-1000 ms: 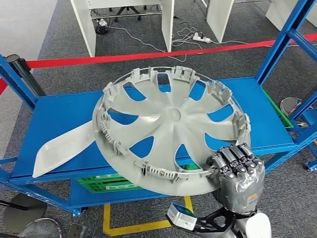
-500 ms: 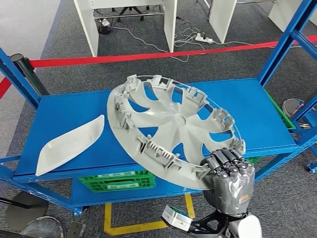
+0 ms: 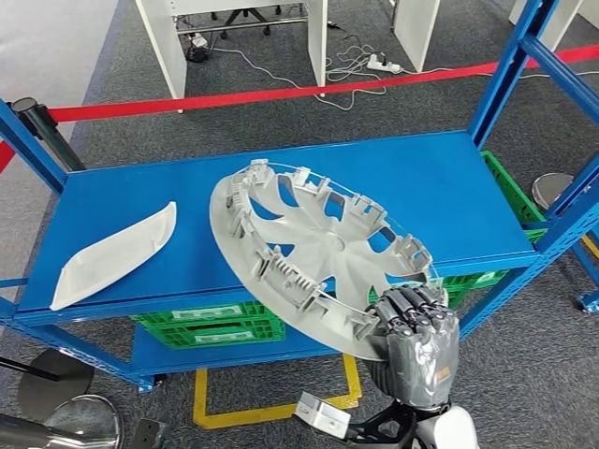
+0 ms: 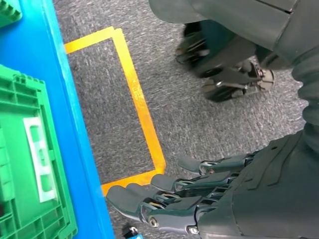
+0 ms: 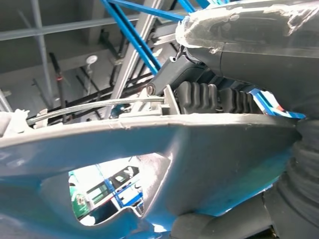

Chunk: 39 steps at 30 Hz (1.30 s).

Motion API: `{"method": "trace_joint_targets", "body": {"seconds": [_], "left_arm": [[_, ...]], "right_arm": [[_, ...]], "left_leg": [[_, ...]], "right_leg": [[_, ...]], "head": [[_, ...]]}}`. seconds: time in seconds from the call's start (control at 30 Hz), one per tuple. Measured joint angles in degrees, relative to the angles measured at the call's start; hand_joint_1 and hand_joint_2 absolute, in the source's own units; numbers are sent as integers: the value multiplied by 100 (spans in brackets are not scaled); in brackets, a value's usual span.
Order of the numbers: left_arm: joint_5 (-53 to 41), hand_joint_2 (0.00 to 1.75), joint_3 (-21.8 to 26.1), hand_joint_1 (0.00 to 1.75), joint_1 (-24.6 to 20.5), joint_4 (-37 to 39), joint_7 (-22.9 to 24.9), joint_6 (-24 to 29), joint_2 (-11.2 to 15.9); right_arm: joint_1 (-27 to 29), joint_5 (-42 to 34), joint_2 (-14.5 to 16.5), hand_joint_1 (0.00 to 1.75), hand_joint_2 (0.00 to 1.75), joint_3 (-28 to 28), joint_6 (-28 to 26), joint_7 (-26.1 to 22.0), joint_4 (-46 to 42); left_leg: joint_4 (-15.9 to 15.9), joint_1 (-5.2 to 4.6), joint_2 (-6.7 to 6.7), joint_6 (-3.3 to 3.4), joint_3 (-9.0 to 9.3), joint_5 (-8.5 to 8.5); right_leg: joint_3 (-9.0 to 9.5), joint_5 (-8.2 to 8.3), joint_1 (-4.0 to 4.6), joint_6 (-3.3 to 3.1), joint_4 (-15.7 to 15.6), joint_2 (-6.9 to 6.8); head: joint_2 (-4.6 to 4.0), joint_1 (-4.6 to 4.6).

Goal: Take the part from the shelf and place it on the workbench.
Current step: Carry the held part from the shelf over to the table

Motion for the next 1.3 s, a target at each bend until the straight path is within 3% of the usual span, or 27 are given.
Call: {"method": "trace_joint_targets", "body": {"seconds": [0.07,0.17,0.2,0.27,0.33,0.37,0.4,0.43,0.5,0.57,0.6,0.67,0.7,0.77,0.83,0.87,0.9,0.93,0.97,1.03,1.1,1.2,1.23,1.3], "left_arm": [[6,175,-19,0,-15,-12,-1,9,16],[9,175,-38,0,-16,-18,-2,13,10],[10,175,-43,0,-16,-18,-2,13,7],[16,175,-49,0,-23,-19,-2,13,-2],[21,175,-52,0,-24,-20,-2,13,-9],[20,175,-53,0,-21,-20,-2,13,-15],[19,175,-54,0,-18,-20,-2,13,-19],[19,175,-54,0,-18,-20,-2,13,-21],[18,175,-54,0,-18,-20,-2,13,-21],[17,175,-54,0,-20,-27,-2,13,-16],[17,175,-55,0,-22,-30,-2,13,-14],[17,175,-56,0,-15,-33,-2,13,-10],[18,175,-56,0,-7,-33,-2,13,-4],[18,175,-56,0,12,-33,-2,13,6],[18,175,-57,0,15,-33,-2,13,7],[18,175,-58,0,13,-33,-2,13,6],[18,175,-60,0,12,-33,-2,13,6],[19,175,-60,0,11,-33,-2,12,6],[21,175,-60,0,8,-33,-2,12,7],[26,175,-60,0,-9,-35,-2,13,19],[31,175,-60,0,-32,-38,-2,12,32],[34,175,-60,0,-32,-39,-2,12,21],[36,175,-60,0,-30,-39,-2,13,16],[43,175,-60,0,-33,-39,-2,14,13]], "right_arm": [[-22,0,-49,175,175,78,0,48,29],[-51,-1,-108,175,175,158,0,60,57],[-55,-1,-126,175,175,174,0,59,63],[-63,-1,-167,175,175,191,0,59,73],[-67,-1,-208,175,175,198,0,59,91],[-67,-1,-227,175,175,202,0,59,104],[-66,-1,-244,175,175,208,0,59,119],[-68,-1,-257,175,175,214,0,59,132],[-80,-1,-275,175,175,229,0,72,156],[-112,-1,-286,175,175,256,0,111,173],[-127,-2,-291,175,175,273,0,131,183],[-142,-4,-308,175,175,307,0,148,207],[-147,-8,-319,175,175,321,0,147,226],[-158,-20,-336,175,175,347,0,157,258],[-163,-28,-347,175,175,368,0,166,282],[-163,-29,-354,175,175,378,0,167,293],[-163,-31,-360,175,175,386,0,167,307],[-163,-32,-367,175,175,396,0,168,320],[-163,-34,-374,175,175,407,0,169,331],[-163,-38,-386,175,175,428,0,173,345],[-168,-39,-394,175,175,444,0,178,350],[-174,-42,-407,175,175,468,0,210,362],[-173,-42,-413,175,175,472,0,231,368],[-171,-39,-430,175,175,476,0,264,379]], "left_leg": [[-663,-66,9,114,392,129],[-872,-94,14,115,427,224],[-915,-78,24,126,402,289],[-991,-38,43,152,309,441],[-985,-37,53,162,158,558],[-977,-35,58,152,79,613],[-967,-31,63,137,-4,669],[-950,-23,68,117,-86,722],[-891,-1,69,59,-235,807],[-804,-2,62,-11,-353,869],[-771,-8,58,-46,-389,903],[-749,-5,56,-108,-431,981],[-724,6,54,-136,-455,948],[-437,22,49,-192,-554,578],[228,29,46,-231,-712,-6],[563,31,47,-236,-766,-184],[784,31,46,-227,-760,-236],[816,26,46,-202,-670,-171],[641,18,44,-158,-484,-32],[-108,-24,40,-15,67,186],[-732,-71,38,84,446,199],[-944,-87,49,94,448,281],[-977,-73,59,105,401,348],[-1014,-44,80,130,264,485]], "right_leg": [[-46,75,12,28,-1,-7],[-93,181,-13,115,-10,-24],[-135,135,-11,144,23,-17],[-291,-224,-12,202,345,-2],[-479,-731,-44,269,1015,4],[-524,-857,-63,299,1321,3],[-497,-855,-82,329,1487,2],[-379,-745,-101,356,1470,0],[122,-478,-142,405,883,0],[646,-509,-149,404,137,10],[761,-583,-143,372,-79,16],[723,-595,-126,256,-147,18],[672,-559,-126,199,-144,8],[601,-457,-133,97,-145,-11],[500,-342,-119,50,-135,-19],[431,-288,-107,42,-126,-21],[358,-238,-90,35,-115,-23],[287,-193,-70,30,-103,-23],[222,-151,-47,26,-91,-20],[128,-71,-2,29,-78,-15],[71,14,9,68,-77,-23],[2,119,-8,175,-88,-28],[-55,38,-8,205,-33,-19],[-234,-414,-23,255,385,-3]], "head": [[0,5],[0,-5],[0,-4],[0,10],[0,25],[0,27],[0,26],[0,27],[0,26],[0,33],[0,34],[0,30],[0,29],[0,16],[0,3],[0,0],[0,2],[0,1],[0,1],[0,4],[0,8],[0,5],[0,13],[0,37]]}}
